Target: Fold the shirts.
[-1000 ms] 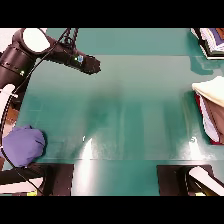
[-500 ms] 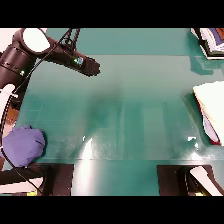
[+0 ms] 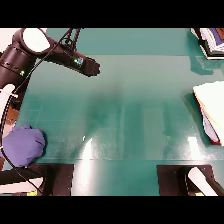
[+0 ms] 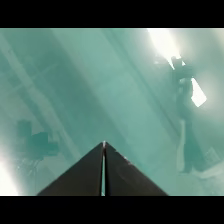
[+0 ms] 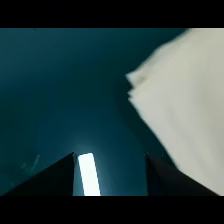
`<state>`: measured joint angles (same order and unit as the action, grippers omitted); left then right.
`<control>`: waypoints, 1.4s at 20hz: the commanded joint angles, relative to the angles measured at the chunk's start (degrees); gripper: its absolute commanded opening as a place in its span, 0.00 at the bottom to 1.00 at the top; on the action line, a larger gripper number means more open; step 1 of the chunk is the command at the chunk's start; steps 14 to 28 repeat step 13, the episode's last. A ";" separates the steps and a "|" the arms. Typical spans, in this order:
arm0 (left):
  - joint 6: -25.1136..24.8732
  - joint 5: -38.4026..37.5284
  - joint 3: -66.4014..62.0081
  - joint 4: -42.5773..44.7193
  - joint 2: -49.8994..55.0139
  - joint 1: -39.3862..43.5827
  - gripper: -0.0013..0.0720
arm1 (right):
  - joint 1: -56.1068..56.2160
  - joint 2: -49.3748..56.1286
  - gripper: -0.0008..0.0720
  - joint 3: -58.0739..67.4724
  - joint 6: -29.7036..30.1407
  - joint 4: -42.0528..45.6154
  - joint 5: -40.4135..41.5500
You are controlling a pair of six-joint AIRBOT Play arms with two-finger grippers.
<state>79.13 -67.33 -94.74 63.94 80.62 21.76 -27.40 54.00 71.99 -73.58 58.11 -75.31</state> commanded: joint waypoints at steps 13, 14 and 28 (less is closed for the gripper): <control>0.13 6.93 0.00 -0.15 -0.04 -0.02 0.05 | 31.19 -0.04 0.04 2.54 0.15 -2.47 2.71; 0.13 6.93 0.00 -0.15 -0.04 -0.02 0.05 | 31.19 -0.04 0.04 2.54 0.15 -2.47 2.71; 0.13 6.93 0.00 -0.15 -0.04 -0.02 0.05 | 31.19 -0.04 0.04 2.54 0.15 -2.47 2.71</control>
